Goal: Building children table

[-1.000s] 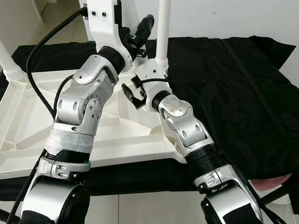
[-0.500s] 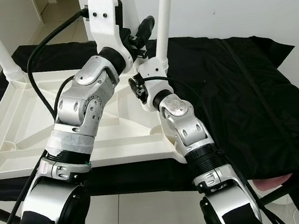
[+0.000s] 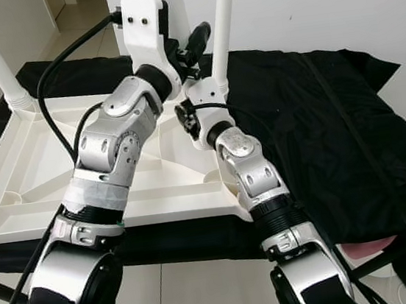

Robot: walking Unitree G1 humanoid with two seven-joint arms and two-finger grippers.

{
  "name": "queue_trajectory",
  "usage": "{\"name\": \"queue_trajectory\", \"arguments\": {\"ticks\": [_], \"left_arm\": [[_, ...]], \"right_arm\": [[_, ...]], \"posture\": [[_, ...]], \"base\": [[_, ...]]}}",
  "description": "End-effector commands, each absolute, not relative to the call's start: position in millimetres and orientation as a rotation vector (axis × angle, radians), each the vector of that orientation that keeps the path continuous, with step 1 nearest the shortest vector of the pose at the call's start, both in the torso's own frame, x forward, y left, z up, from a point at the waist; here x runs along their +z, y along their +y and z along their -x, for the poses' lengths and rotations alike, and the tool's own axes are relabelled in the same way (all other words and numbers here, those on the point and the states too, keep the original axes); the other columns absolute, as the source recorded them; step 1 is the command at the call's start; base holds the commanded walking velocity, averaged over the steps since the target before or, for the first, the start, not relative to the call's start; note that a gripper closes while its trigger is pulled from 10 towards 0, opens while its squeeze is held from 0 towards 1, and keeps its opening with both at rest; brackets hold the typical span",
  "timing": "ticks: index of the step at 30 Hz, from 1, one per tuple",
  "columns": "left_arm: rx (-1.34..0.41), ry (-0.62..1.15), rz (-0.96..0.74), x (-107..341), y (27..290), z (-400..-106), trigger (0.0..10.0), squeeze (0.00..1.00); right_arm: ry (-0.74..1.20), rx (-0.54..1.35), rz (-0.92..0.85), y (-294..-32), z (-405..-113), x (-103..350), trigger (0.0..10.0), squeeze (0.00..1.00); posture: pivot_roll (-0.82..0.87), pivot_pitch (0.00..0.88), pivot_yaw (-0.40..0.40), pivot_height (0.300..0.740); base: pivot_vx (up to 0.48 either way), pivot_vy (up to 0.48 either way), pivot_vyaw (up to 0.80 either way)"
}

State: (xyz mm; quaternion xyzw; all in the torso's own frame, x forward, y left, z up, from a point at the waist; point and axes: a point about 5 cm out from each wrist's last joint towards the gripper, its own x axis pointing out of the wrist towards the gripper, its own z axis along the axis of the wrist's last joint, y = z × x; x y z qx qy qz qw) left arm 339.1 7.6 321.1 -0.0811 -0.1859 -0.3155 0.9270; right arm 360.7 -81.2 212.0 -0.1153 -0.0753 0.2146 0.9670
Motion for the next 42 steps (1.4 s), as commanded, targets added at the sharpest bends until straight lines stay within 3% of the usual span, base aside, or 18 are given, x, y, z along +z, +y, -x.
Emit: {"name": "queue_trajectory", "arguments": {"ticks": [1,7,8,9,18,28,32,42], "left_arm": [[-0.704,-0.398,0.172,325,1,-332,10.0,1.0],[-0.722,-0.41,0.173,328,1,-330,10.0,1.0],[-0.723,-0.42,0.178,330,2,-328,10.0,0.57],[-0.728,-0.431,0.18,332,3,-327,10.0,0.0],[-0.72,-0.434,0.184,327,21,-325,10.0,0.0],[-0.695,-0.422,0.199,321,36,-324,10.0,0.0],[-0.65,-0.375,0.12,297,52,-326,10.0,0.0],[-0.633,-0.293,0.0,253,61,-323,10.0,0.0]], "right_arm": [[-0.142,0.429,0.242,-80,-362,212,10.0,0.0],[-0.14,0.414,0.218,-80,-363,212,10.0,0.0],[-0.14,0.406,0.205,-80,-363,212,10.0,0.0],[-0.144,0.396,0.192,-80,-363,212,10.0,0.0],[-0.18,0.238,0.04,-95,-366,217,10.0,0.0],[-0.186,0.123,-0.005,-113,-368,215,10.0,0.0],[-0.188,0.05,0.0,-130,-365,208,10.0,0.0],[-0.186,0.002,-0.002,-139,-361,202,10.0,0.0]], "posture": [[0.03,0.005,-0.055,0.74],[0.03,0.004,-0.055,0.74],[0.03,0.002,-0.054,0.74],[0.03,0.001,-0.055,0.74],[0.03,0.0,-0.052,0.74],[0.04,0.0,-0.054,0.74],[0.04,0.0,-0.057,0.74],[0.04,0.0,-0.063,0.74]], "base": [[0.0,0.0,0.0],[0.0,0.0,0.0],[0.0,0.0,0.0],[0.0,0.0,0.0],[0.0,0.0,0.0],[0.0,0.0,0.0],[0.0,0.0,0.0],[0.0,0.0,0.0]]}}
